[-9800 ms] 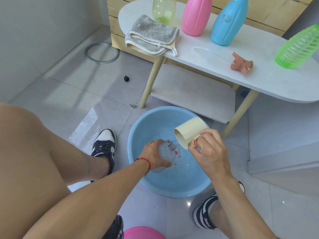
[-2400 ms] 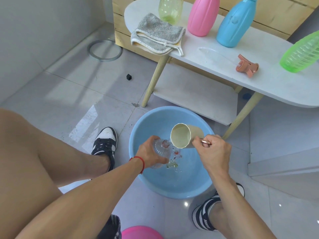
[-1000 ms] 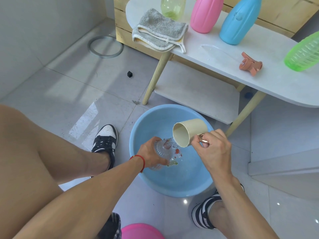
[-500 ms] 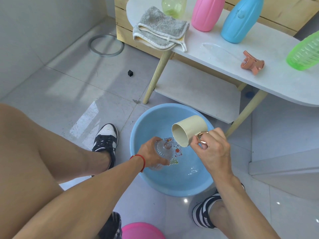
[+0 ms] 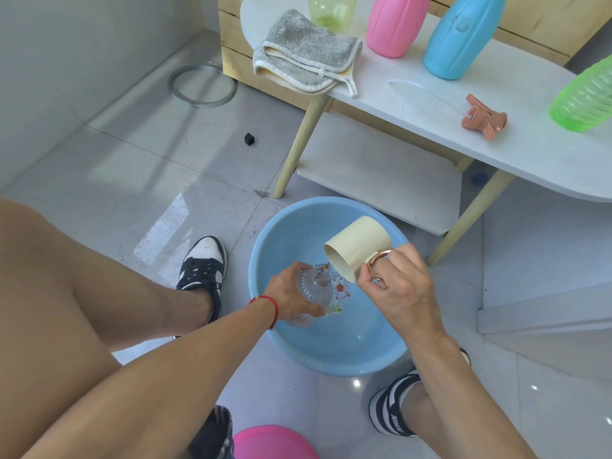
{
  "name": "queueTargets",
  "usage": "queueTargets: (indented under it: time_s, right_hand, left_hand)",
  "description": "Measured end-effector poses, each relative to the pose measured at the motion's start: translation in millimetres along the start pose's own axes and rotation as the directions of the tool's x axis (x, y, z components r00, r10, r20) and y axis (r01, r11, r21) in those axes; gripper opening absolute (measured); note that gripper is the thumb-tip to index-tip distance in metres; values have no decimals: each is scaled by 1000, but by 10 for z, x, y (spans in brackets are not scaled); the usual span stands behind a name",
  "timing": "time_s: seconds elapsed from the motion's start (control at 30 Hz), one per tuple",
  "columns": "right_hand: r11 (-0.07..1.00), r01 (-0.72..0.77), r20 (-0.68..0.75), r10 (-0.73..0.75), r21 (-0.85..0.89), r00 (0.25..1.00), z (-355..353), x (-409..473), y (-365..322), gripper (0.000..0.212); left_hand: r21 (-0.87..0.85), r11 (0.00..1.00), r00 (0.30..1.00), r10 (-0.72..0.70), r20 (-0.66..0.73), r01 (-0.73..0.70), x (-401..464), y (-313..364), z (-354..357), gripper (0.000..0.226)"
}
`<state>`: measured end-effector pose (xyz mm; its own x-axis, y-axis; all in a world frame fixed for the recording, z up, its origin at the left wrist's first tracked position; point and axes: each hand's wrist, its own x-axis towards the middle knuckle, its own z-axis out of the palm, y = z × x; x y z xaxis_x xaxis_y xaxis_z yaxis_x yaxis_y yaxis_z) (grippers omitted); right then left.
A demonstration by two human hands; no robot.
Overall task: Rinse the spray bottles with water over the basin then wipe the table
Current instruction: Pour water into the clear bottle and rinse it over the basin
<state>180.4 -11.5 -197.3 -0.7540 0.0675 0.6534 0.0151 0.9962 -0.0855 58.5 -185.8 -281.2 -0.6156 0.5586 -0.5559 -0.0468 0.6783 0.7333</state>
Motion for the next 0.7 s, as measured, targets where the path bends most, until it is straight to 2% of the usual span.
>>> queueTargets:
  time_s: [0.17,0.3,0.33,0.4,0.47,0.53,0.6,0.7]
  right_hand:
    - [997,71,28,-70,-44,997,24,-14,-24,33]
    - [996,81,-14,-81,-31,997,22,-11,-53,36]
    - [999,32,-32,-32,-11,999,28,-20,-60,37]
    - [981,-186,-51,189,55,981,63,-75,-39,41]
    - [880,-468,22,467,79,884,132,-196,24,46]
    - [775,-632,193,623,-13,758,225,-375,88,44]
    - [719,-675,355,682,-165,639,335,-588,119,37]
    - [785,-518,507,617,-339,602,440,-813,64,30]
  left_hand:
    - [-3,1000,1000,-4,9,4,-1,-12,10,93]
    - [-8,1000,1000,-1,8,1,13,-25,16,93]
    - [-12,1000,1000,0,6,0,11,-26,16,93]
    - [-23,1000,1000,0,2,0,15,-34,20,92]
    - [-38,999,1000,3,-6,-3,19,-45,22,90]
    - [-52,999,1000,8,-19,-9,22,-59,22,87]
    - [-70,997,1000,13,-26,-14,20,-73,22,84]
    - [-85,996,999,21,-38,-25,12,-90,13,83]
